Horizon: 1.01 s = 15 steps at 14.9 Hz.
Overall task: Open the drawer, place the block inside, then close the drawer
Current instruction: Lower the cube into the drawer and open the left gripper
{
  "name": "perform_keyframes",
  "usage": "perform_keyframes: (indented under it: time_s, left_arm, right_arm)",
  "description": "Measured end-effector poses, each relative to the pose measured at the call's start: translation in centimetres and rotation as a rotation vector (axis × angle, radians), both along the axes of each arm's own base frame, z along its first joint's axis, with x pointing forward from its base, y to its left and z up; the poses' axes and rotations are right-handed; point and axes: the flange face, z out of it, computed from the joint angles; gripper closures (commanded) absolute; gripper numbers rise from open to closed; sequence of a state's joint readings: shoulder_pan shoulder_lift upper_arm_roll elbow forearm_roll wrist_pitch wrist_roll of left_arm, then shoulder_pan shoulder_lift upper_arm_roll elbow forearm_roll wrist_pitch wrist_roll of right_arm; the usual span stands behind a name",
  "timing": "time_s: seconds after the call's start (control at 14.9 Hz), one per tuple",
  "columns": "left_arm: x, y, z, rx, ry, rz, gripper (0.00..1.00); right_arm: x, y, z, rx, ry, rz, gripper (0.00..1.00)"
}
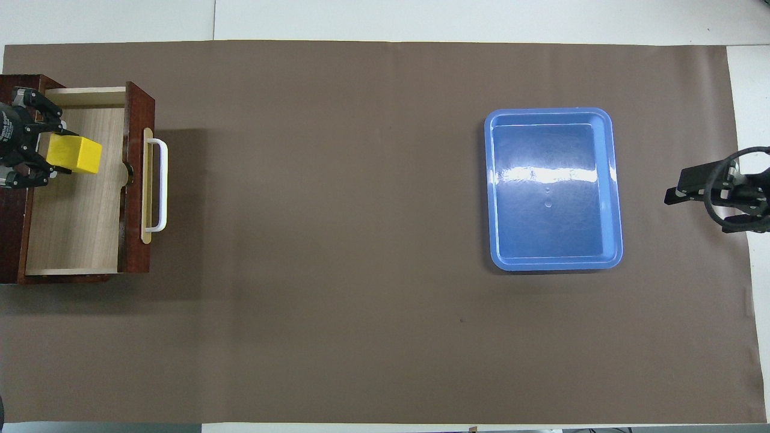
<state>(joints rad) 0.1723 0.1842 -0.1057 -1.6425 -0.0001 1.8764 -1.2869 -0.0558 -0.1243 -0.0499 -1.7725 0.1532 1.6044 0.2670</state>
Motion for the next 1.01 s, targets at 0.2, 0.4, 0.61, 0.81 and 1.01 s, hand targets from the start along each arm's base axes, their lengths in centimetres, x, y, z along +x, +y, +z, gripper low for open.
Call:
perform_keyframes:
  time_s: [0.2, 0.4, 0.61, 0.81, 1.01]
  left_arm:
    - [-0.6, 0.1, -3.7, -0.001, 0.008, -0.003, 1.00]
    - [-1.6, -0.2, -6.3, -0.001, 0.028, -0.005, 1.00]
    - [-2.6, -0.3, -6.7, 0.002, 0.032, -0.005, 1.00]
    - [-3.4, -0.3, -6.7, 0.004, 0.036, -0.003, 0.00]
    - [-3.3, -0.4, -6.3, 0.006, 0.027, -0.004, 0.00]
  right_arm:
    - [-1.0, 0.2, 1.7, -0.071, -0.039, 0.113, 0.00]
    - [-1.0, 0.5, 1.8, -0.100, -0.048, 0.219, 0.00]
    - [-1.1, 0.0, 1.8, -0.143, -0.049, 0.306, 0.00]
    - [-1.1, 0.0, 1.9, -0.146, -0.043, 0.327, 0.00]
    - [-0.6, 0.3, 2.4, -0.144, -0.034, 0.336, 0.00]
